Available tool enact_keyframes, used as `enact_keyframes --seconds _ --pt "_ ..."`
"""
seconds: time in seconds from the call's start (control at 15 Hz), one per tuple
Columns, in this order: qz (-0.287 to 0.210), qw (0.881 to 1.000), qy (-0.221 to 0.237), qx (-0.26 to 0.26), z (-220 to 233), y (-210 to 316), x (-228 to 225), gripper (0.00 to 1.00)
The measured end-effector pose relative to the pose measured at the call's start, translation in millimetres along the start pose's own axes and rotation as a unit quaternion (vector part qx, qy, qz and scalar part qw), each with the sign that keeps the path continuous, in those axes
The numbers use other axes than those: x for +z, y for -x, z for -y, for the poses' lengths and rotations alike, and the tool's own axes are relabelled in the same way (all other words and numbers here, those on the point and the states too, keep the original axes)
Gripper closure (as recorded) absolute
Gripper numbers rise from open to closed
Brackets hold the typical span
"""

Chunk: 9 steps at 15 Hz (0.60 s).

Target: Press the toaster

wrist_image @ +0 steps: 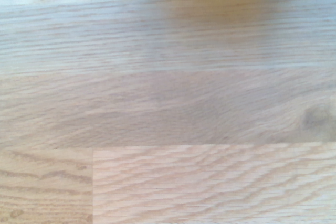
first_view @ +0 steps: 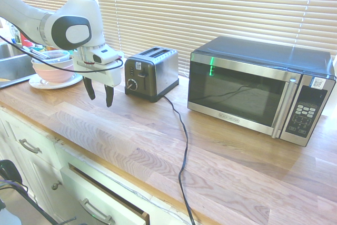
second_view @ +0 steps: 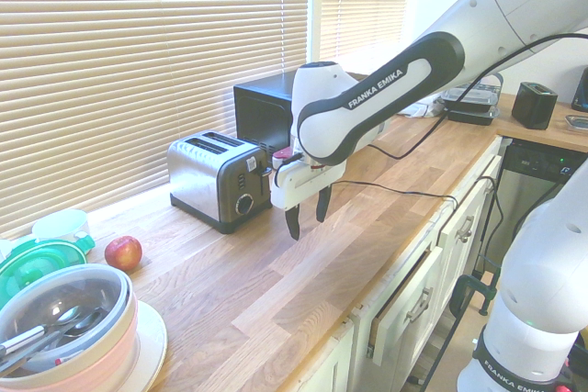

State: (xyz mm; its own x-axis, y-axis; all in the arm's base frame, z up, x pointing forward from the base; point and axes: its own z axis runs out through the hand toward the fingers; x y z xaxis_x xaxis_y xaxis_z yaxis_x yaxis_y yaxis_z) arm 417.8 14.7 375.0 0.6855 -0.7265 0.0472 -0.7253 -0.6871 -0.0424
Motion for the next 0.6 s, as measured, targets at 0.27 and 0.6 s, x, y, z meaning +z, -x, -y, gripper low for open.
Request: enact_keyframes --seconds 0.27,0.6 --pt "0.002 1.000 0.002 0.004 -1 -2 -5 0.00" --pt "0.001 1.000 -0.004 0.014 -8 -18 -14 0.00"
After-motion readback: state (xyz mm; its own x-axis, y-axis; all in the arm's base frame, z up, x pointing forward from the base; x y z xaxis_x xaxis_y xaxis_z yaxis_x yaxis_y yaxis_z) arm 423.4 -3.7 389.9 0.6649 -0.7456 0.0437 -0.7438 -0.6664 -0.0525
